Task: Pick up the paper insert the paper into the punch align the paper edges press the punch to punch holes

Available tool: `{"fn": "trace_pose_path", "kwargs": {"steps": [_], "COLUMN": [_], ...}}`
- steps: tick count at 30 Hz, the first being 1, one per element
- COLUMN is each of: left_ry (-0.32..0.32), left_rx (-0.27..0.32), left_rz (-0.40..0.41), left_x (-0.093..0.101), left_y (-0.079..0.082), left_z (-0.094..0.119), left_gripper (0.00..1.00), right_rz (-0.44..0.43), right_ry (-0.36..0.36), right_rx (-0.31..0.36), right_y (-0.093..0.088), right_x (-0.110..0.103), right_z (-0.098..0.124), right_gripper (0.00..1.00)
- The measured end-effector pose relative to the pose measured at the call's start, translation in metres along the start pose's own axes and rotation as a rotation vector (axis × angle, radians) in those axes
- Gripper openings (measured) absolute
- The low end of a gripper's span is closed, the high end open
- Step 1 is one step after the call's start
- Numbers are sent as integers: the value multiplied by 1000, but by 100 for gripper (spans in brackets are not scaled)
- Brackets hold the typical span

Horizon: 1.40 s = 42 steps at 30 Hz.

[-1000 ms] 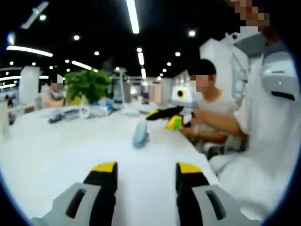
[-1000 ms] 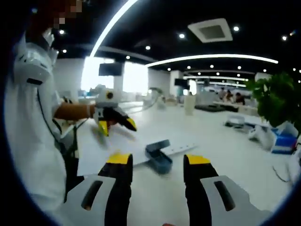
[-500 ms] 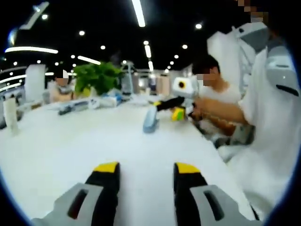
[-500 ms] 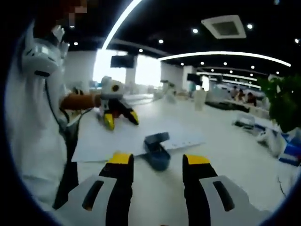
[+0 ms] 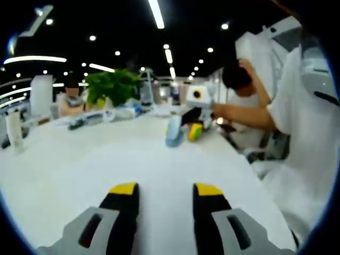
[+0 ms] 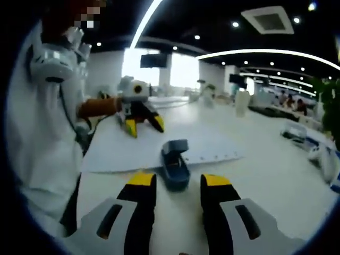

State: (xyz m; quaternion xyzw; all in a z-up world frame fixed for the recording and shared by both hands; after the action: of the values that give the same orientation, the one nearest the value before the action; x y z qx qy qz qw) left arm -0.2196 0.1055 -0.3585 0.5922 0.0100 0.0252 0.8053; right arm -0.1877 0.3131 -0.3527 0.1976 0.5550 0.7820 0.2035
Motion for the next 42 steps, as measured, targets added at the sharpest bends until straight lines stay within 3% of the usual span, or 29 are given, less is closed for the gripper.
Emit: {"fn": "trace_pose_path", "kwargs": {"steps": [17,42], "left_ry": [13,9], "left_rx": [0,1], "left_rz": [-7,-3], "left_x": [-2,-2], "left_y": [1,1], "left_z": [-3,-3], "left_gripper": [43,43], "right_rz": [39,29], "right_ry": [59,147], "right_rx": [-26,-17], "right_y": [-3,-2], "right_x": [-2,-18], "right_z": [-6,3], "right_gripper": [23,22]}}
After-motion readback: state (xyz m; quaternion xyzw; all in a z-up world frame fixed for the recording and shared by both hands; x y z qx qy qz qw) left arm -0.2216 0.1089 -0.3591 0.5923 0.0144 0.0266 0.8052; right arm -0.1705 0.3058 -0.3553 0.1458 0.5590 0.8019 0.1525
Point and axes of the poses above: the point that each gripper's makers call its tool centre point, and the gripper's own axes: z roughly backward along the fingers, x roughly to its right, y roughly out of its top, the point moved 4 cm from there along z, roughly backward along the fingers, and after that the axes turned 4 degrees about -y, right-handed, at the moved point
